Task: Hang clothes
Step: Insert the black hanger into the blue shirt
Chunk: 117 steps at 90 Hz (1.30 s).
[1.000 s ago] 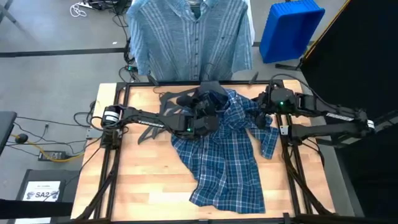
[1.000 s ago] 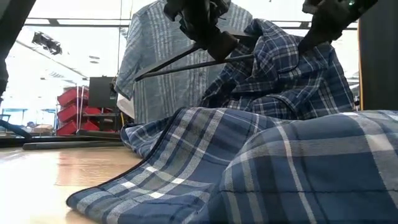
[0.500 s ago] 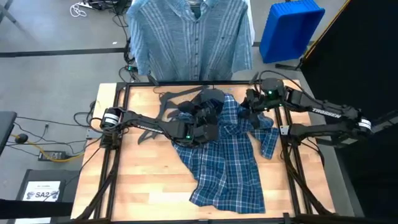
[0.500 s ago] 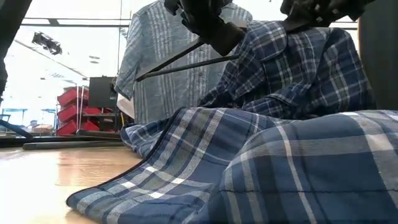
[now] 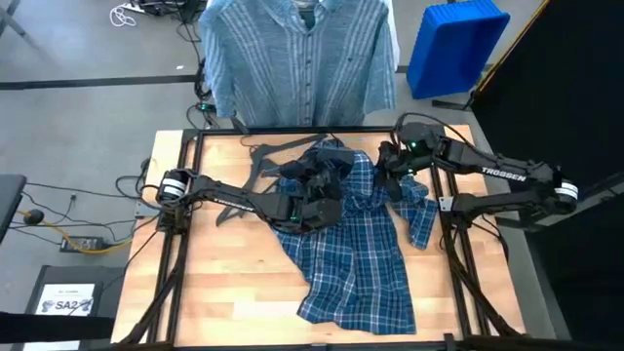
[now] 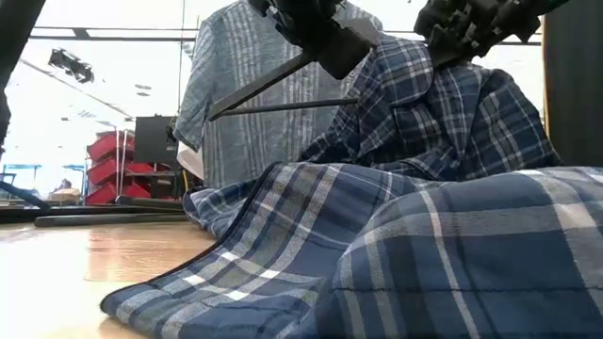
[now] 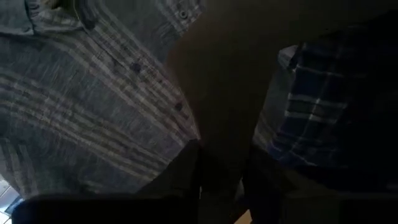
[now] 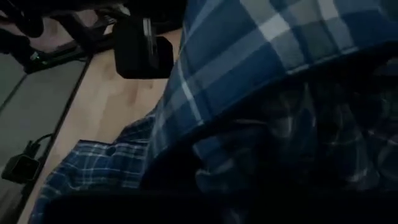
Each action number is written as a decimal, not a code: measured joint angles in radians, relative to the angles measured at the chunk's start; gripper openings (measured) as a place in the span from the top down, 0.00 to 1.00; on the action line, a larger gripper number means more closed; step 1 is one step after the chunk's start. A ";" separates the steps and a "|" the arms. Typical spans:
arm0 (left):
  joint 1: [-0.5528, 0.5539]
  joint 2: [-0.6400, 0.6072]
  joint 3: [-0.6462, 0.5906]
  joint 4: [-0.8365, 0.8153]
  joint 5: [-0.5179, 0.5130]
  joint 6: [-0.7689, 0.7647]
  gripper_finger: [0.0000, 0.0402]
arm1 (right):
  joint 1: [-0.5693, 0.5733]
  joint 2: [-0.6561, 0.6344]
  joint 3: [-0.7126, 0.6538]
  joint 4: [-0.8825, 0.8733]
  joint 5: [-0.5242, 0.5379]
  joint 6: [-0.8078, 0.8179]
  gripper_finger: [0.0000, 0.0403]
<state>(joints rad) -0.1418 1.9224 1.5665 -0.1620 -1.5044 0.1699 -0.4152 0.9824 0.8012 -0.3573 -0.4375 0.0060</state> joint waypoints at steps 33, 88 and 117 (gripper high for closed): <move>-0.020 -0.003 0.063 0.003 0.132 0.128 0.56 | 0.003 -0.096 -0.001 -0.061 0.205 -0.055 0.99; -0.032 -0.428 -0.357 0.001 0.449 -0.275 0.54 | 0.000 -0.252 0.003 -0.105 0.347 -0.017 1.00; 0.289 -0.460 -0.831 0.685 1.028 -0.498 0.54 | -0.001 -0.253 0.003 -0.063 0.345 -0.003 1.00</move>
<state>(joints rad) 0.1471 1.4624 0.7353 0.5228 -0.4766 -0.3283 -0.4160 0.7292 0.8040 -0.4198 -0.0925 0.0029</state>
